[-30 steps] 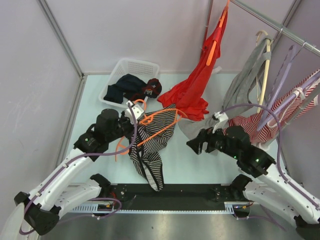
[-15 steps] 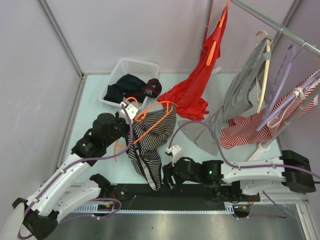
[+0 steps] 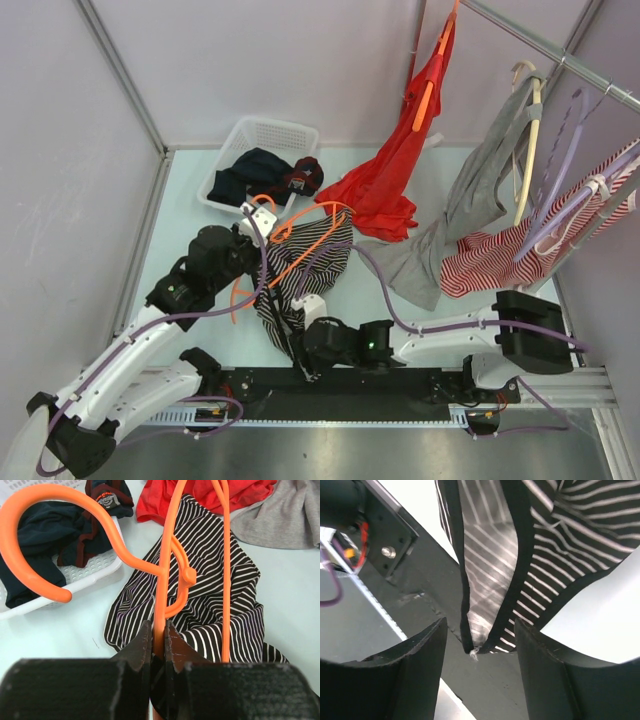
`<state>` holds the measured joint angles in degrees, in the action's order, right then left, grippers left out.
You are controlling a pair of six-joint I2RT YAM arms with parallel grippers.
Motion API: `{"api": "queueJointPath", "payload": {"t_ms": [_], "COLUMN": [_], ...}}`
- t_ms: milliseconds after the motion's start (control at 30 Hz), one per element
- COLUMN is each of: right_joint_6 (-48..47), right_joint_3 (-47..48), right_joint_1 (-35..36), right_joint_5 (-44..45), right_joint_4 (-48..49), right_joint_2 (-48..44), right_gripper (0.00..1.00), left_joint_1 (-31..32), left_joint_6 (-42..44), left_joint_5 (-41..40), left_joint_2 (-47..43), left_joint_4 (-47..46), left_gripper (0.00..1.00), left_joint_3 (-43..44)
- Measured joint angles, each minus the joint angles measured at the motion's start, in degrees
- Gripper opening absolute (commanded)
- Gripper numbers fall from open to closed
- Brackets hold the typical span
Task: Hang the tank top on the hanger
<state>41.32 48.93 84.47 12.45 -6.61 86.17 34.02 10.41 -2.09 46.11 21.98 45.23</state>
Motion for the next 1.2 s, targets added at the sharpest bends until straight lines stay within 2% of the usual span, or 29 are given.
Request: {"api": "queueJointPath", "payload": {"t_ms": [400,733,867,900,1000,1033,1200], "right_joint_6": [3.08,3.69,3.65,3.61,3.08,2.84,2.49], "right_joint_3": [4.68,4.68,4.76,4.81,4.92,4.96,4.98], "right_joint_1": [3.10,2.60,2.56,2.56,2.56,2.56,1.95], "right_joint_5": [3.15,2.64,1.55,1.29,0.24,-0.04,-0.87], "right_joint_4": [-9.84,-10.78,-11.10,-11.10,-11.17,-11.21,-11.98], "right_joint_2": [4.07,5.27,6.01,6.21,6.62,6.73,6.82], "right_gripper": [0.49,0.39,0.38,0.37,0.17,0.02,0.00], "left_joint_1": [0.00,0.00,0.00,0.00,0.00,0.00,0.00], "left_joint_6": [-0.46,-0.48,-0.48,-0.48,-0.48,-0.48,-0.48], "left_joint_5": [-0.81,-0.81,-0.83,-0.85,-0.92,-0.96,-1.40], "left_joint_2": [-0.44,-1.49,-1.55,-1.55,-1.55,-1.55,-1.79], "left_joint_4": [0.00,0.02,0.00,0.00,0.00,0.00,0.00], "left_gripper": [0.00,0.00,0.00,0.00,0.00,0.00,0.00], "left_joint_3": [-0.35,-0.48,-0.50,-0.50,-0.50,-0.50,-0.50]}}
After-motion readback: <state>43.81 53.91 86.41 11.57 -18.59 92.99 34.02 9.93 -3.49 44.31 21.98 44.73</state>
